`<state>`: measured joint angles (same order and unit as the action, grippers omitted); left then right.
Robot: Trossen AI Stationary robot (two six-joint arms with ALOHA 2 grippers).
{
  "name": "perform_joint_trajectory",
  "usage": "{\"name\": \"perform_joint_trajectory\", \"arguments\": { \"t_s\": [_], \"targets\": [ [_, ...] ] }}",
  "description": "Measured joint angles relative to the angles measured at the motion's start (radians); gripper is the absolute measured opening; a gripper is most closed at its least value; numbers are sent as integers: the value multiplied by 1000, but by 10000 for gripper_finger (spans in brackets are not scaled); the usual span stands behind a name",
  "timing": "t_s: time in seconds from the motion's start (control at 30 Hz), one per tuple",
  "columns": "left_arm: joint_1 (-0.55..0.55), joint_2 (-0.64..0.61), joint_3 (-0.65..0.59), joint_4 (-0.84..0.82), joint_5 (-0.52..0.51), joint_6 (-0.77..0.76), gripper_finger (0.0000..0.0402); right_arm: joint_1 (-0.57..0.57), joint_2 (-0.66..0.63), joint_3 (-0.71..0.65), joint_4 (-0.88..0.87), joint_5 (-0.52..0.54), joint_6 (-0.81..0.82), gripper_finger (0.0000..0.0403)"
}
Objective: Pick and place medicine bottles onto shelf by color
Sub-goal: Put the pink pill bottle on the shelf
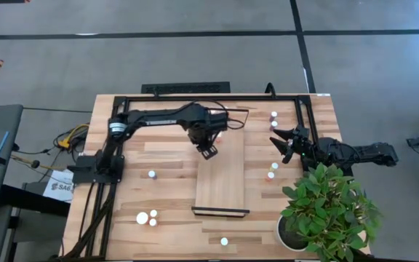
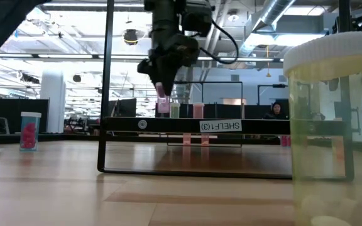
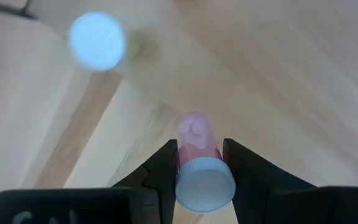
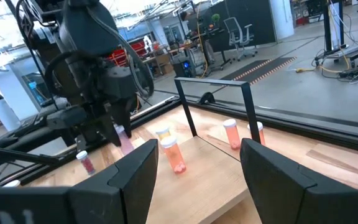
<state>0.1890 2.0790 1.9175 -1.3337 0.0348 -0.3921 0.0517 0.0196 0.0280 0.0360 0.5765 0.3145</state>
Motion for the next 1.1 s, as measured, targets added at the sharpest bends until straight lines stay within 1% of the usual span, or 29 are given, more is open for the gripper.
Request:
{"name": "perform_joint_trajectory", "arguments": {
  "t_s": [0.13,0.23,0.33,0.47,0.73,0.9,1.03,1.1],
  "targets": [
    [0,57,62,-16,22,31,101,0,0,0,0,0,0,251],
    [0,80,91,-21,11,34,100,0,0,0,0,0,0,251],
    [1,84,95,-20,-5,34,100,0,0,0,0,0,0,251],
    [0,84,95,-11,-51,33,100,0,0,0,0,0,0,251],
    [-14,84,94,-11,-84,-5,100,0,0,0,0,0,0,251],
    [-8,108,96,-2,-82,4,100,0,0,0,0,0,0,251],
    [4,132,95,-1,-33,17,100,0,0,0,0,0,0,251],
    [8,132,96,6,-32,36,100,0,0,0,-1,0,0,251]
  ]
}}
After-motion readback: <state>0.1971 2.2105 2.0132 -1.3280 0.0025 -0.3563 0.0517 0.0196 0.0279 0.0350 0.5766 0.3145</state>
